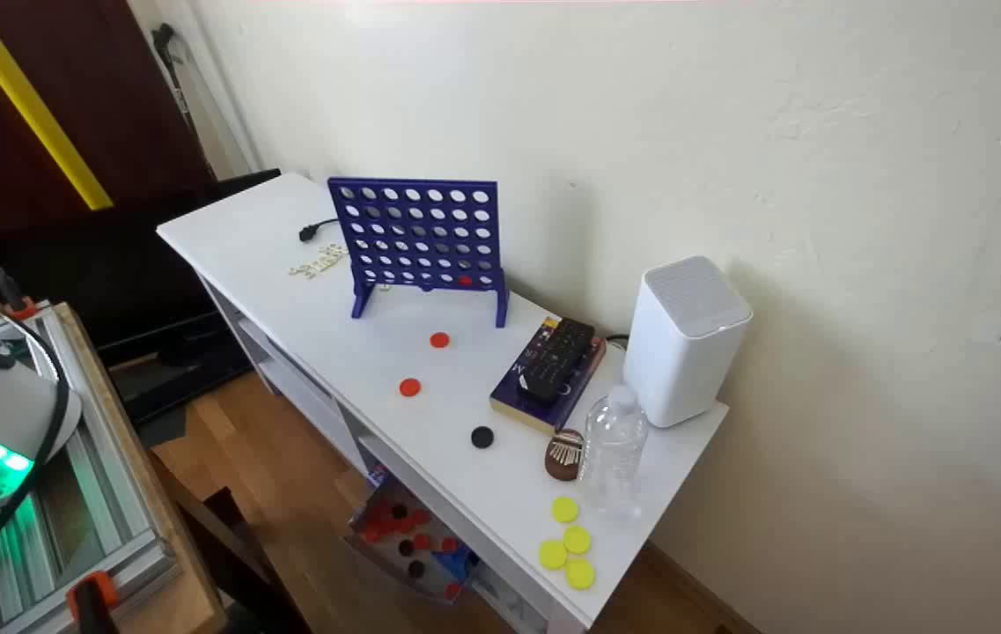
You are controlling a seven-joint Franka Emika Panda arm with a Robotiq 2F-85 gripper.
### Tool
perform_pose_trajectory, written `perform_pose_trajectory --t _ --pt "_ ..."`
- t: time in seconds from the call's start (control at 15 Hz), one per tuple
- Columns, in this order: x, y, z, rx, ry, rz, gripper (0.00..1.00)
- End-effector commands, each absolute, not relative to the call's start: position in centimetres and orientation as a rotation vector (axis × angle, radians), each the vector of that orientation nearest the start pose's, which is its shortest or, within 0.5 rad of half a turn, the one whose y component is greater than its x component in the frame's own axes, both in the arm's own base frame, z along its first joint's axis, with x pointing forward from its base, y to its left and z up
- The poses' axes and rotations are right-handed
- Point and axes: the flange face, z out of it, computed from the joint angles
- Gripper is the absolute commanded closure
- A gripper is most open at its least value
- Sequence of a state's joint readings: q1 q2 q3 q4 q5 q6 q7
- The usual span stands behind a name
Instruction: Put the orange circle inside the blue object
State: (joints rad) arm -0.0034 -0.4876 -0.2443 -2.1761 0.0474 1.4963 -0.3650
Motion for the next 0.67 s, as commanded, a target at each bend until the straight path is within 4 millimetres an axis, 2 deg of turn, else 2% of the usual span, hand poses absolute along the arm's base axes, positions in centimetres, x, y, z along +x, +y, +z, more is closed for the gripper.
perform_pose_trajectory --t 0.0,0.33,0.6 --pt "37.1 -10.4 56.1 -2.911 -0.227 0.221 0.00" --pt "37.1 -10.4 56.1 -2.911 -0.226 0.221 0.00" --pt "40.5 -11.1 52.0 -2.964 -0.054 0.314 0.00"
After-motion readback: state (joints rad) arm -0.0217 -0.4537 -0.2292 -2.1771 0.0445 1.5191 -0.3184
